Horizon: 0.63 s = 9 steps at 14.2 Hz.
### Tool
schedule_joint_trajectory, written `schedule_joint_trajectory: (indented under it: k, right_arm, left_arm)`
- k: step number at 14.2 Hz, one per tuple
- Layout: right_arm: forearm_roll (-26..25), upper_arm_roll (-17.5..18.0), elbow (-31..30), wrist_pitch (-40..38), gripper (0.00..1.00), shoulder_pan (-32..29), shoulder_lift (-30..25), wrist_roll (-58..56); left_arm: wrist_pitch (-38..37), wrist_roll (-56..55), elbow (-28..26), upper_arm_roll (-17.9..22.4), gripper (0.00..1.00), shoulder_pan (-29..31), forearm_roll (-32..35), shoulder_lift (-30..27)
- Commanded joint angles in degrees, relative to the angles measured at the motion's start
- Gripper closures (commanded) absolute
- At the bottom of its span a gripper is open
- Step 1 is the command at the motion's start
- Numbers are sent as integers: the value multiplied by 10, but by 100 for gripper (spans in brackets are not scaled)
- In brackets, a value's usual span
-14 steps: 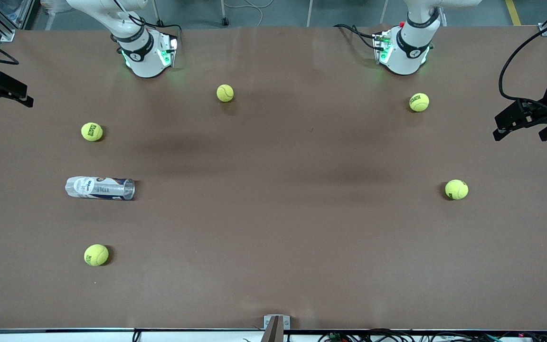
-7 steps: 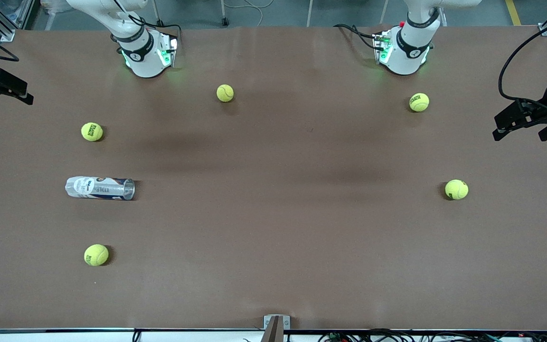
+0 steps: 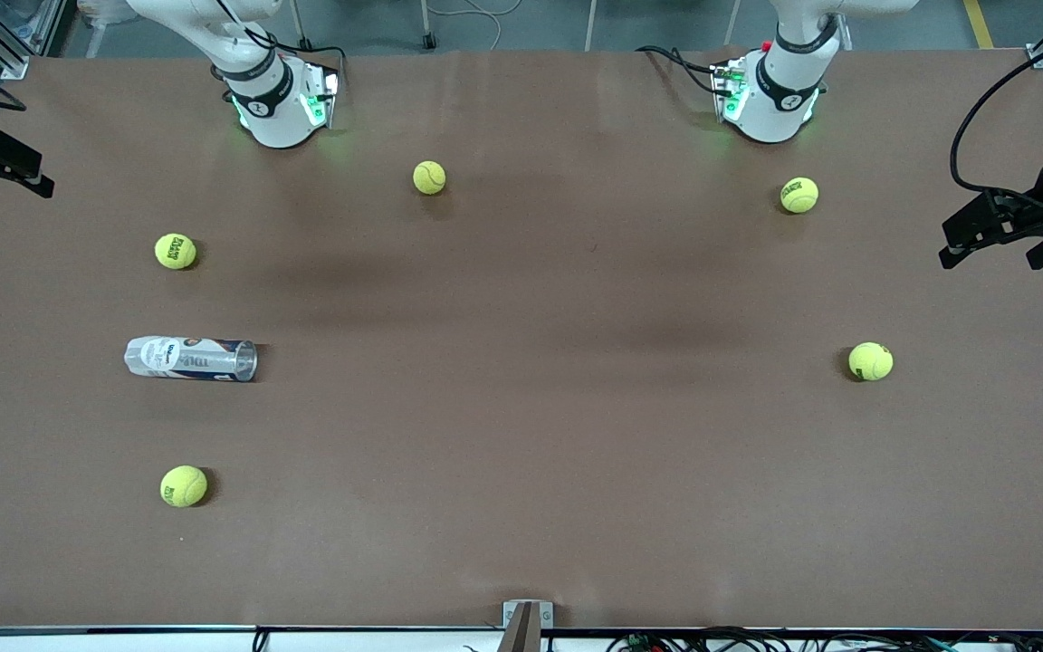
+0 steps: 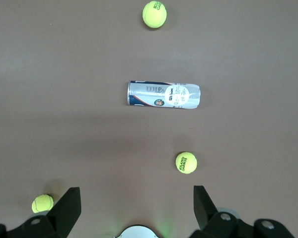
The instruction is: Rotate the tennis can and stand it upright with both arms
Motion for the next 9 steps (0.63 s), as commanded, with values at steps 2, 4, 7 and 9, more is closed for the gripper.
schedule_joint_trajectory:
  k: [2, 4, 7, 9]
  right_arm:
    - [12, 6, 18, 8, 0, -14, 26, -3]
    - [12, 6, 17, 9, 0, -15, 33, -5]
    - [1, 6, 19, 12, 0, -10, 66, -5]
    - [-10, 8, 8, 49, 0, -7, 71, 3]
  left_arm:
    - [-4, 5, 4, -1, 0, 6, 1, -2]
    - [-4, 4, 3, -1, 0, 6, 1, -2]
    - [-4, 4, 3, 0, 0, 3, 1, -1]
    - [-4, 4, 4, -21, 0, 26, 1, -1]
